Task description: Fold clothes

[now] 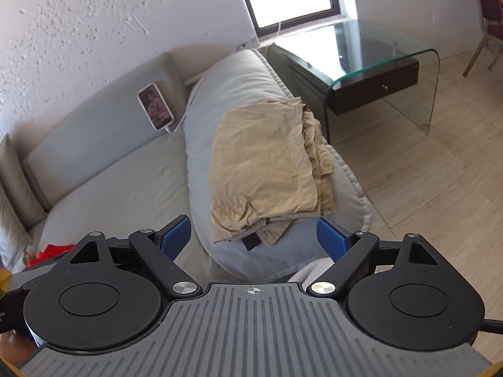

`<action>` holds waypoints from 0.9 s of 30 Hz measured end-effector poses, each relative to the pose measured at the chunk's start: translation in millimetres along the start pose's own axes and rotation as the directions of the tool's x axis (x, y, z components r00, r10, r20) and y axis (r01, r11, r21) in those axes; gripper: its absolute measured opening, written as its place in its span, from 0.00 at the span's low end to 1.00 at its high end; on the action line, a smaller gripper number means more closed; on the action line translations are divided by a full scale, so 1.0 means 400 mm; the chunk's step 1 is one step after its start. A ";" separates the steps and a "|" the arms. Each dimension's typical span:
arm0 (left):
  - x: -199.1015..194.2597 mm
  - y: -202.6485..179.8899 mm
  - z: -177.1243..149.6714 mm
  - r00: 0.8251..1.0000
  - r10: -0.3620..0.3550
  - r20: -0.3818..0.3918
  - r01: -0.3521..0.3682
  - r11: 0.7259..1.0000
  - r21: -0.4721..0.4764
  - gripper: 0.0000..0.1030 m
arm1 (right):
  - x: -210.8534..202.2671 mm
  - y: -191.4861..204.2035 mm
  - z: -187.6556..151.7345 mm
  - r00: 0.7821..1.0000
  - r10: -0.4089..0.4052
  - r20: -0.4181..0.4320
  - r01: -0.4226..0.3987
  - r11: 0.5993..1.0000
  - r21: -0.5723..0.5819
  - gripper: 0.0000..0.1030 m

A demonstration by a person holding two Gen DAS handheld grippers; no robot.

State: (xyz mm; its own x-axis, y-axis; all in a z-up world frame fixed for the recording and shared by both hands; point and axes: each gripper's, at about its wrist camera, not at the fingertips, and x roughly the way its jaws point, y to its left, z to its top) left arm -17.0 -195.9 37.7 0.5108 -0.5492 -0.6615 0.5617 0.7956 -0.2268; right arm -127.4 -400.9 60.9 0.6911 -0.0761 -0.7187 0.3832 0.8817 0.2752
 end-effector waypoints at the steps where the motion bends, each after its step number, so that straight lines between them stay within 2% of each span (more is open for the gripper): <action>1: 0.000 0.001 -0.001 1.000 0.006 0.002 -0.006 1.000 -0.003 0.99 | -0.009 0.001 -0.001 1.000 -0.019 0.009 0.019 1.000 -0.014 0.86; 5: 0.003 0.009 -0.006 1.000 -0.001 -0.011 0.000 0.999 -0.034 0.99 | -0.028 -0.012 -0.004 0.994 -0.099 0.048 0.100 0.995 -0.026 0.87; 7: 0.007 0.007 -0.009 1.000 -0.003 -0.018 0.003 1.000 -0.023 0.99 | -0.019 -0.019 -0.008 0.991 -0.129 0.029 0.130 0.991 -0.029 0.87; 11: 0.019 0.007 -0.016 0.999 0.021 -0.033 -0.021 1.000 -0.022 0.99 | 0.006 -0.007 -0.030 0.993 -0.116 -0.029 0.114 0.990 -0.081 0.87; 27: 0.060 0.000 -0.026 0.997 0.033 -0.077 -0.036 0.999 -0.039 0.99 | 0.032 -0.012 -0.044 0.989 -0.142 -0.047 0.137 0.985 -0.101 0.87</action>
State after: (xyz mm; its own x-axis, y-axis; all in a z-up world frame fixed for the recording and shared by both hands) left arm -11.4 -206.4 14.3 0.4772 -0.5017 -0.7215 0.5170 0.8242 -0.2312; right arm -131.2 -397.9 38.9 0.5997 -0.1786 -0.7800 0.4103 0.9055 0.1081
